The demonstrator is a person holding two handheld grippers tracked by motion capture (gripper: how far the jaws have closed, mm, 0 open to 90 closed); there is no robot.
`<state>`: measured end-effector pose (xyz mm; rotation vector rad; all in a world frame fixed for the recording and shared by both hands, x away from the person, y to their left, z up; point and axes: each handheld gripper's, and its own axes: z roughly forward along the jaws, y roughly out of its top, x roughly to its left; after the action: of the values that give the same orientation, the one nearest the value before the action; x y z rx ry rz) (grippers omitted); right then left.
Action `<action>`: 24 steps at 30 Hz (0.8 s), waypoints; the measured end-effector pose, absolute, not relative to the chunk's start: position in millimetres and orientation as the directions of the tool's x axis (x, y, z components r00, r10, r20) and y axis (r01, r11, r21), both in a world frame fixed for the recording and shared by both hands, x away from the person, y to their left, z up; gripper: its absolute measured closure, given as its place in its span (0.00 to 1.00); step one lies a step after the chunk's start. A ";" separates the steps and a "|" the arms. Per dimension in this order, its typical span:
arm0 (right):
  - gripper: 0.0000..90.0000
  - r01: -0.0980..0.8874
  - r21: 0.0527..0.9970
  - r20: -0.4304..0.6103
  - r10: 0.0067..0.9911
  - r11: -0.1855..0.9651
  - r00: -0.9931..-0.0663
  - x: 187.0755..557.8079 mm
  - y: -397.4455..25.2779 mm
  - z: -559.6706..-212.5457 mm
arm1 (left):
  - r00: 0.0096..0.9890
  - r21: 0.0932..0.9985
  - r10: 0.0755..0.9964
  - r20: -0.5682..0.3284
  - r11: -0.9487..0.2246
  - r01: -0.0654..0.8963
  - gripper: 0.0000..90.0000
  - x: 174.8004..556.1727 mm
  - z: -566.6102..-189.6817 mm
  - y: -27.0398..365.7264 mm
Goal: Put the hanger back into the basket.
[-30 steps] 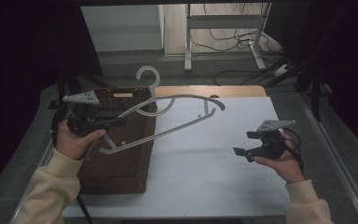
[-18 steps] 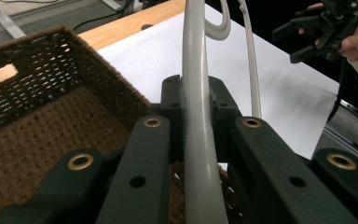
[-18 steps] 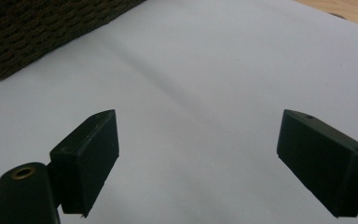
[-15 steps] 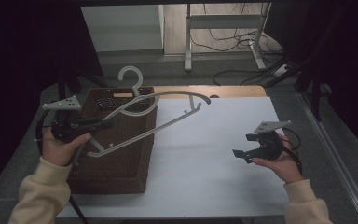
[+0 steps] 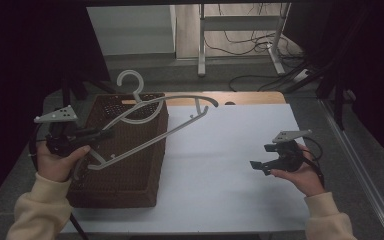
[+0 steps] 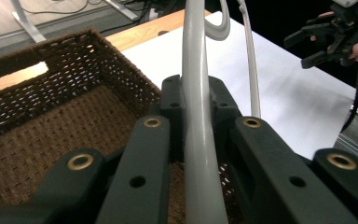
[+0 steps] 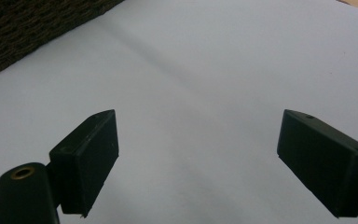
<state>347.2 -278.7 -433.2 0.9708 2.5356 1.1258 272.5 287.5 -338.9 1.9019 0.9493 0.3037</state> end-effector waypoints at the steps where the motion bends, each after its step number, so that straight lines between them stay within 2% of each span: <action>1: 0.14 0.490 0.720 0.078 0.644 0.492 -0.761 347.3 -278.8 -433.4 | 0.663 0.840 0.727 -0.177 -0.240 0.487 0.89 272.3 -339.6 288.5; 24: 0.13 0.497 0.709 0.073 0.649 0.500 -0.757 349.3 -278.7 -438.1 | 0.565 0.862 0.799 -0.206 -0.126 0.492 0.89 254.0 -361.1 338.9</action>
<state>349.3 -278.7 -438.1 0.9839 2.5403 1.1000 254.0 338.9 -361.1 1.7800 1.0663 0.3777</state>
